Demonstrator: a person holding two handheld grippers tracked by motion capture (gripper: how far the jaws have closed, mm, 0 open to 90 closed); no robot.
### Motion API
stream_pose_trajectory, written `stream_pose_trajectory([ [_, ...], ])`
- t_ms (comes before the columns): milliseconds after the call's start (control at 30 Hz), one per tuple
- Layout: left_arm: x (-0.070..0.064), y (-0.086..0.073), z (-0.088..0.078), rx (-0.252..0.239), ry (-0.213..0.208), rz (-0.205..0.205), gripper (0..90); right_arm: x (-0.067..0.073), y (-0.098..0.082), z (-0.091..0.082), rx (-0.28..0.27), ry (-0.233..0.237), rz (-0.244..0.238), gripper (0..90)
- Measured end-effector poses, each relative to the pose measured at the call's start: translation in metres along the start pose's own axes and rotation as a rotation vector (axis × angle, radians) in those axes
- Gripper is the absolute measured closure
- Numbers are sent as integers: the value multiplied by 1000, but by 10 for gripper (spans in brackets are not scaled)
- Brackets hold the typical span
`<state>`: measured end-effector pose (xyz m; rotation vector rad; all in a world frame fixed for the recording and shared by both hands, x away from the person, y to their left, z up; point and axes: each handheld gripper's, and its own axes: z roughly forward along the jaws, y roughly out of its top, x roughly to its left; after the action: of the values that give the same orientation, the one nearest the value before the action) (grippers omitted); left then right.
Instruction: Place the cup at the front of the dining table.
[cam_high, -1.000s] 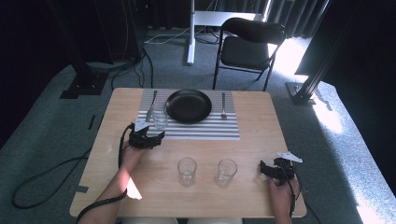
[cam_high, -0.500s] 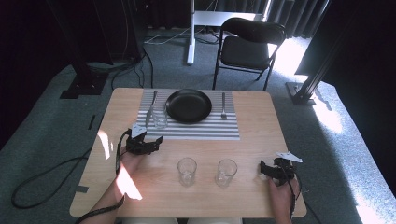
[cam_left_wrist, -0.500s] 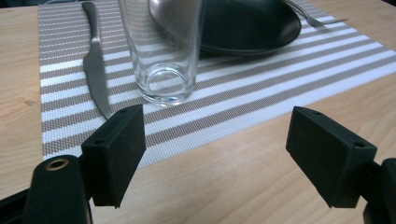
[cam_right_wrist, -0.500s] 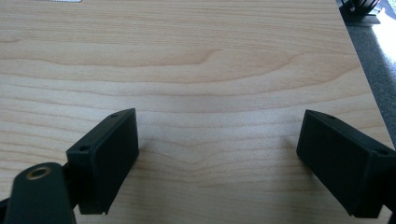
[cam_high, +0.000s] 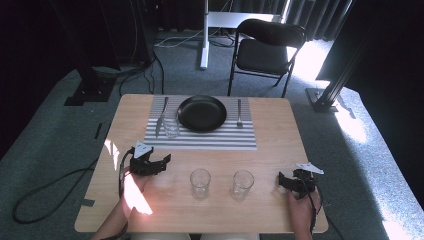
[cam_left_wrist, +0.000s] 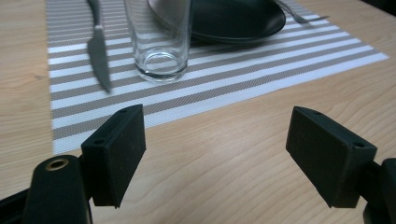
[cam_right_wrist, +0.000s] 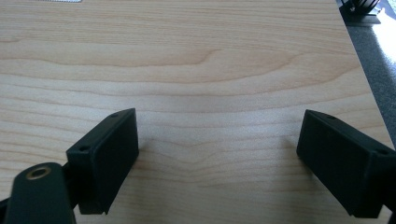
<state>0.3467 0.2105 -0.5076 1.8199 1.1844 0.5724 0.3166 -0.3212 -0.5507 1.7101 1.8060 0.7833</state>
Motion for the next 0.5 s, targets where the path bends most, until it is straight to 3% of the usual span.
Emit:
stream_pose_trajectory([
  [500, 2, -24, -28, -8, 7, -6, 206, 0, 0, 0, 0, 0, 0, 122],
])
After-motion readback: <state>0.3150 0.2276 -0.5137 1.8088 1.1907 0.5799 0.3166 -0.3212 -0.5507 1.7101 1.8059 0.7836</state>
